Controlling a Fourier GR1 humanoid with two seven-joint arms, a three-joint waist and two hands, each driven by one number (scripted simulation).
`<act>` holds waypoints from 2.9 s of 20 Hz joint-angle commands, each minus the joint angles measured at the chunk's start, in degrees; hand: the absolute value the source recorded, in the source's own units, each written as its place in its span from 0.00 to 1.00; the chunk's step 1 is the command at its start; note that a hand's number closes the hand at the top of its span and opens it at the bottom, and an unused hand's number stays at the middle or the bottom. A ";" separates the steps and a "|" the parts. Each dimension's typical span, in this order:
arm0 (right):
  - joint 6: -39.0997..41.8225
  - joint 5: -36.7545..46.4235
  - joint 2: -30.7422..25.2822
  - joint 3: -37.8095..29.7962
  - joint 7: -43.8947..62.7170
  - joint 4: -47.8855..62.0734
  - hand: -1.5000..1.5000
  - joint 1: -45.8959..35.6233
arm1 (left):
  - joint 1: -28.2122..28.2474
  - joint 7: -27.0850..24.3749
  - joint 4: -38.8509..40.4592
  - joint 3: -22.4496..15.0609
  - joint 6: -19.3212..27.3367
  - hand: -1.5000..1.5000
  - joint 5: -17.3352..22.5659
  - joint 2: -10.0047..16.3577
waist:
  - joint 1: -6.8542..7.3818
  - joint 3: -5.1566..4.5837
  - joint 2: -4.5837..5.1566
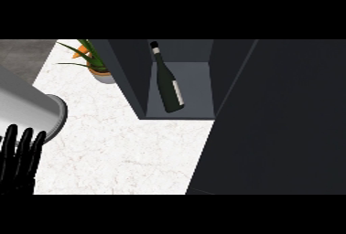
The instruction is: Pick up the wine, place it into the cabinet and close the cabinet
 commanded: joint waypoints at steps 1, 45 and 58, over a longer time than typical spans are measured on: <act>-2.30 4.13 0.11 10.47 2.64 -6.51 1.00 0.08 | 2.75 1.93 -2.35 5.26 -2.42 0.00 3.05 2.38 | -0.09 0.01 -0.13; -43.08 -7.94 0.04 -0.75 -7.17 46.58 1.00 -69.31 | -6.03 10.40 5.92 13.67 -11.80 0.00 7.10 -0.84 | 2.13 -0.03 0.53; -30.89 -6.36 0.11 -13.68 -22.35 75.18 1.00 -77.11 | -8.75 13.48 8.46 15.66 -12.55 0.00 5.25 -2.83 | 0.94 0.03 0.60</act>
